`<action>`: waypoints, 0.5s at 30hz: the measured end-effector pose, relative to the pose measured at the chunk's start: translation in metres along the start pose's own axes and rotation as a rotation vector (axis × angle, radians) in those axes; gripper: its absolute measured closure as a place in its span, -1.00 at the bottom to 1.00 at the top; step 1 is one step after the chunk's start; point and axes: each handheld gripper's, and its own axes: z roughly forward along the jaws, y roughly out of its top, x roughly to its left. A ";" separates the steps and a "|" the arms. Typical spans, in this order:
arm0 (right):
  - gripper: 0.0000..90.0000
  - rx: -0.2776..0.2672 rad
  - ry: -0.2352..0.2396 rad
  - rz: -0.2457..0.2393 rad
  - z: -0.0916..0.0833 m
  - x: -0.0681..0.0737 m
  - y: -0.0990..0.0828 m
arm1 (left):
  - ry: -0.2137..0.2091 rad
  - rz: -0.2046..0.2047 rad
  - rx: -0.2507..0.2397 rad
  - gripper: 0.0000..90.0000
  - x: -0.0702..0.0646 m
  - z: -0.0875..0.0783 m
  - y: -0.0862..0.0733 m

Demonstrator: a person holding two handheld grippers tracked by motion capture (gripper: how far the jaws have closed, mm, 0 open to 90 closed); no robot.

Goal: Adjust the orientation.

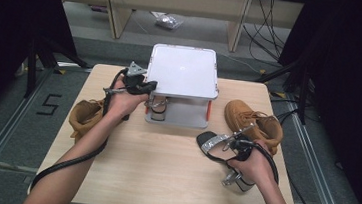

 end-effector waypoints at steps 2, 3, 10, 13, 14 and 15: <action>-0.15 0.001 -0.012 -0.002 0.003 0.000 0.001 | -0.002 0.003 0.002 0.98 0.000 0.000 0.000; -0.16 0.016 -0.012 0.006 0.004 0.000 0.001 | -0.001 0.004 0.001 0.98 0.000 0.000 0.000; -0.16 0.052 -0.005 0.001 0.016 -0.003 0.004 | 0.001 0.007 0.001 0.98 0.000 0.000 0.000; -0.12 0.080 0.013 -0.001 0.023 -0.003 0.004 | 0.000 0.007 0.001 0.98 0.000 0.000 0.000; -0.05 0.088 0.018 -0.001 0.024 -0.002 0.004 | 0.001 0.005 0.001 0.98 0.000 0.000 0.000; -0.04 0.087 0.001 -0.002 0.023 -0.002 0.005 | 0.001 0.007 0.000 0.98 0.000 0.000 0.000</action>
